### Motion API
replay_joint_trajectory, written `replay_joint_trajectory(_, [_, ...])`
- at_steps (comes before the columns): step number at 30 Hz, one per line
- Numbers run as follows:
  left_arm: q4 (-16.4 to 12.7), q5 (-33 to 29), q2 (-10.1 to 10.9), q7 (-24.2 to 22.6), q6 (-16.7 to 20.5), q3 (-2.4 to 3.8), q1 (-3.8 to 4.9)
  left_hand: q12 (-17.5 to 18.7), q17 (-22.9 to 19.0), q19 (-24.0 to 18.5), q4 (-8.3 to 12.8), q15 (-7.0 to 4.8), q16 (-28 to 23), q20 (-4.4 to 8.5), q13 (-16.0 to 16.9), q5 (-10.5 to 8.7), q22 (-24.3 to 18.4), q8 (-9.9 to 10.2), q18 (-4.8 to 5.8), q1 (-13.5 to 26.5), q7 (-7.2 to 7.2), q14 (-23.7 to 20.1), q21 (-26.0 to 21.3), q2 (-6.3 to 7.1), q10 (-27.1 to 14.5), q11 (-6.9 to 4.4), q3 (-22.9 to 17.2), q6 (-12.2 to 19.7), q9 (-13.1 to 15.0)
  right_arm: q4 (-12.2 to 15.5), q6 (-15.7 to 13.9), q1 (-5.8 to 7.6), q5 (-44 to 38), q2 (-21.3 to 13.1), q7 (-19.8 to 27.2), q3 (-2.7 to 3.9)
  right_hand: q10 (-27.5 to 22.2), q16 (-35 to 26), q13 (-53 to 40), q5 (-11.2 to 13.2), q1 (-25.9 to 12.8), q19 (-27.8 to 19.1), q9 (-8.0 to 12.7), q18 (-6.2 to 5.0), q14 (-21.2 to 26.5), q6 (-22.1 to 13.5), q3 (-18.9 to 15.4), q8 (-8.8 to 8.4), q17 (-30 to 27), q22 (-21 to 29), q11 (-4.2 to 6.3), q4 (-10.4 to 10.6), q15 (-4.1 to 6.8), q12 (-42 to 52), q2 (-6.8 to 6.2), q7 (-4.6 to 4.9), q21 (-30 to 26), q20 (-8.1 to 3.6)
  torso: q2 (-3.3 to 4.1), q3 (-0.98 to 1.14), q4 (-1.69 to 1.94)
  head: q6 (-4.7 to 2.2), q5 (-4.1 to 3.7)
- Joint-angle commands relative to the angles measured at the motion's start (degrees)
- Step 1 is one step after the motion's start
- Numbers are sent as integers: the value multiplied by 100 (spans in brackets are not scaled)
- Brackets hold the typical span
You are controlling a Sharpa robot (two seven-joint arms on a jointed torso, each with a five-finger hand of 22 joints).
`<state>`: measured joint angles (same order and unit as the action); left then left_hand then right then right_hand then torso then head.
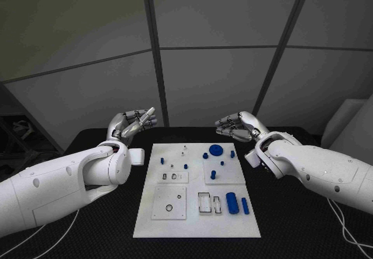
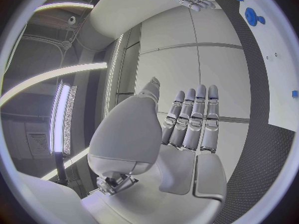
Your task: Assemble the parts on the task board
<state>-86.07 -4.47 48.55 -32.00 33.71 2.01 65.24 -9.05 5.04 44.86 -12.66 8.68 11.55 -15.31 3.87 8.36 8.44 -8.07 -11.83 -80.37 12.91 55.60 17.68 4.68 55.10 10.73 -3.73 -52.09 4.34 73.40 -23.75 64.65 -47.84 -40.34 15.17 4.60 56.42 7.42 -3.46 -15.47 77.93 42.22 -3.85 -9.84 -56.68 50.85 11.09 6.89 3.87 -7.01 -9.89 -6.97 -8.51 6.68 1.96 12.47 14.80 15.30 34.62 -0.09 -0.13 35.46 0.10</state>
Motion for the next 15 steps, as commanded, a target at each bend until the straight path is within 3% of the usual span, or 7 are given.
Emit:
replay_joint_trajectory(1, [-186, 421, 128, 92, -199, 5, 9, -24, 54, 295, 153, -98, 26, 95, 3, -29, 33, -8, 123, -69, -34, 312, 119, -31, 285, -89, 29, -218, -30, -93, 321, 142, -1395, 31, -394, 7, 761, 162, -26, -37, -111, 682, -7, -88, -1005, 605, 370, -8, 111, -104, 181, -46, 265, -154, -305, -137, 375, -227, 155, -7, 30, -34, -26])
replay_joint_trajectory(7, [-574, 714, 392, 237, -280, 7, 9, 41, 196, 670, 403, -239, 11, 235, -1, -33, 60, 75, 125, -172, -131, 773, 248, -58, 680, -209, 42, -503, -55, -91, 606, 327, -2480, 46, -885, 7, 1047, 532, -41, -86, -151, 1384, -13, -81, -1891, 761, 454, -55, 396, -359, 317, -39, 549, -238, -519, -224, 934, -546, 327, -27, 58, -62, -69])
replay_joint_trajectory(11, [-869, 798, 544, 288, -359, 8, 8, 91, 231, 750, 448, -257, -23, 261, -6, -37, 63, 117, 125, -173, -140, 840, 271, -70, 732, -222, 45, -544, -58, 41, 830, 412, -3222, 67, -1274, 8, 1226, 1244, -49, -176, -150, 2039, -13, -65, -2839, 881, 384, -94, 876, -801, 449, -29, 782, -282, -626, -313, 1749, -900, 480, -44, 79, -123, -106])
replay_joint_trajectory(15, [-1041, 822, 613, 302, -413, 10, 8, 124, 244, 789, 470, -259, -51, 270, -9, -41, 65, 145, 126, -170, -139, 851, 283, -73, 736, -220, 49, -548, -61, 143, 1049, 450, -3731, 101, -1590, 9, 1202, 2185, -46, -181, -200, 2126, -11, -44, -2995, 953, 436, -173, 1535, -1221, 491, 49, 822, -309, -676, -345, 2408, -1009, 574, -62, 100, -154, -123])
